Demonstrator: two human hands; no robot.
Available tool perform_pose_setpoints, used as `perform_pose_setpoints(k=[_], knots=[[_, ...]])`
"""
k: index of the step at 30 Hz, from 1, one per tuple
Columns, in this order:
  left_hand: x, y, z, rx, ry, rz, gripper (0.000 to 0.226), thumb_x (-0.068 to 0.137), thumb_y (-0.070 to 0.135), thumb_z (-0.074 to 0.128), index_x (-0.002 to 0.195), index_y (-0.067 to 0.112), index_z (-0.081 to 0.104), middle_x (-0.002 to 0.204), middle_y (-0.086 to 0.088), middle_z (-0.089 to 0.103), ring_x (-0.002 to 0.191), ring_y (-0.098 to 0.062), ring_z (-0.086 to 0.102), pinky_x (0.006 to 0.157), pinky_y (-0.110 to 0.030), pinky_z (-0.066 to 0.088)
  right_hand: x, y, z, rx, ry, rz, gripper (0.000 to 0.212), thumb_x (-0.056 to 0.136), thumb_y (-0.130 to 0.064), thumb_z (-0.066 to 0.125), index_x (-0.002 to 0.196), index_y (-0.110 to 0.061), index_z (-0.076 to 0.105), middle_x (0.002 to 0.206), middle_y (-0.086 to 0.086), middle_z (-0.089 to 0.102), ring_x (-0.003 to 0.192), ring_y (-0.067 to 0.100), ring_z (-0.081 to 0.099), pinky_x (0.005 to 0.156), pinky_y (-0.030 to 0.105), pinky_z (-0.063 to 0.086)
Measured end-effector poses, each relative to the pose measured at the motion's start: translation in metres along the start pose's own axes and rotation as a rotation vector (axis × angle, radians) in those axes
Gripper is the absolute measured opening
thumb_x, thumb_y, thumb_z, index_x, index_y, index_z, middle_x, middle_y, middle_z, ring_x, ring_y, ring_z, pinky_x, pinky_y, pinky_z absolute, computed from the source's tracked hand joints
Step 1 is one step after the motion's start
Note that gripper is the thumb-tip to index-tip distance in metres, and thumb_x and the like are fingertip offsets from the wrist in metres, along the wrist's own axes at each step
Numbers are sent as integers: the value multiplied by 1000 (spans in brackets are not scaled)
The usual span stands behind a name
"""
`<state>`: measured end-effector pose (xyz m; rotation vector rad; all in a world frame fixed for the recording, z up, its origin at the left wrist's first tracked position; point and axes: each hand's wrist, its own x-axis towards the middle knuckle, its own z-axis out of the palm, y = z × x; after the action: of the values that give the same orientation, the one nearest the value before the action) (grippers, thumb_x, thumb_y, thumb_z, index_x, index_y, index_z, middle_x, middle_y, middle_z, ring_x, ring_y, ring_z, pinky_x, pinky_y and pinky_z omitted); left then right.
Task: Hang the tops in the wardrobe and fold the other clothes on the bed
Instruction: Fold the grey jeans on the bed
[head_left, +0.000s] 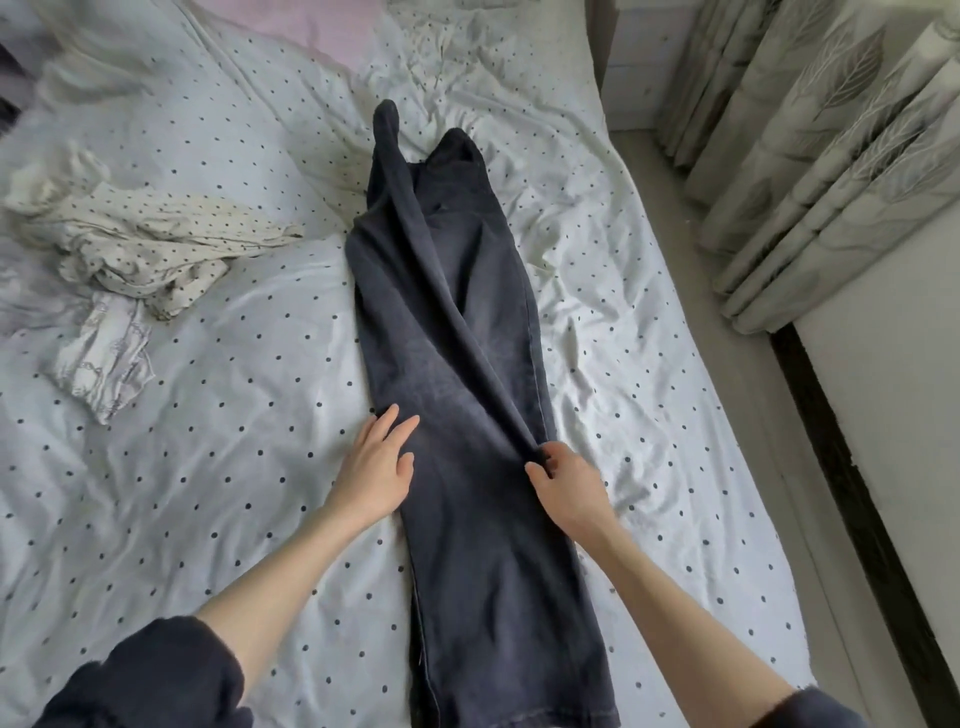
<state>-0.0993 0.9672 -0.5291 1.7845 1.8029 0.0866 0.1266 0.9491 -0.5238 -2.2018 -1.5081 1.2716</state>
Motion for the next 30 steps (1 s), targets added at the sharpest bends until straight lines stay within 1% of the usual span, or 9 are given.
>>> perform_pose_setpoints(k=[3, 7, 16, 18, 20, 23, 25, 28, 30], knots=[[19, -8, -14, -58, 81, 19, 48, 98, 13, 41, 145, 16, 33, 157, -4, 15, 144, -18, 11, 113, -27, 14, 25, -28, -2, -29, 39, -76, 42, 96, -33, 46, 136, -18, 44, 127, 4, 56, 112, 22, 55, 90, 31, 45], [58, -16, -36, -139, 152, 42, 47, 98, 11, 41, 144, 13, 36, 156, -6, 18, 144, -18, 13, 115, -32, 20, 67, -79, -6, -108, 78, -179, 40, 97, -34, 45, 133, -17, 46, 126, 4, 53, 112, 21, 54, 90, 29, 41], [147, -35, -78, -211, 197, 92, 48, 100, 15, 38, 147, 18, 29, 157, -6, 14, 146, -16, 7, 114, -23, 8, 179, -197, 4, -308, 206, -258, 45, 94, -42, 50, 128, -12, 48, 121, 7, 55, 111, 28, 53, 87, 38, 45], [160, -35, -83, -220, 208, 84, 49, 100, 17, 37, 148, 19, 27, 158, -4, 8, 146, -16, 4, 117, -27, 8, 197, -213, 6, -378, 225, -309, 32, 95, -34, 50, 117, -11, 52, 114, 7, 57, 106, 28, 56, 78, 35, 44], [176, -35, -89, -195, 216, 92, 48, 101, 18, 37, 148, 18, 27, 158, -5, 6, 146, -18, 4, 118, -30, 9, 214, -220, 0, -382, 241, -334, 15, 95, -24, 47, 88, -12, 52, 93, 6, 59, 92, 29, 58, 64, 30, 36], [198, -29, -94, -193, 215, 105, 47, 101, 21, 37, 147, 21, 28, 158, -2, 7, 146, -17, 5, 117, -29, 10, 240, -201, -35, -125, 186, -162, 33, 90, -23, 56, 61, -14, 40, 62, -1, 46, 66, 23, 48, 58, 28, 33], [210, -21, -95, -204, 218, 111, 47, 100, 23, 36, 147, 24, 28, 158, 0, 6, 146, -15, 5, 117, -31, 12, 251, -177, -64, 193, 86, -1, 36, 87, -18, 63, 56, -12, 44, 56, 2, 42, 58, 19, 41, 57, 28, 40], [237, -2, -92, -144, 180, 100, 48, 100, 28, 36, 147, 28, 26, 159, -2, 5, 146, -19, 6, 117, -38, 15, 264, -146, -86, 282, 13, 193, 24, 86, -15, 64, 76, 6, 61, 71, 10, 49, 69, 22, 47, 73, 42, 50], [255, 8, -90, -84, 159, 71, 50, 100, 33, 36, 148, 30, 24, 159, -7, 5, 144, -23, 10, 116, -41, 15, 277, -140, -88, 242, -51, 225, 29, 87, -19, 62, 90, 9, 64, 76, 11, 52, 69, 23, 49, 67, 37, 47]])
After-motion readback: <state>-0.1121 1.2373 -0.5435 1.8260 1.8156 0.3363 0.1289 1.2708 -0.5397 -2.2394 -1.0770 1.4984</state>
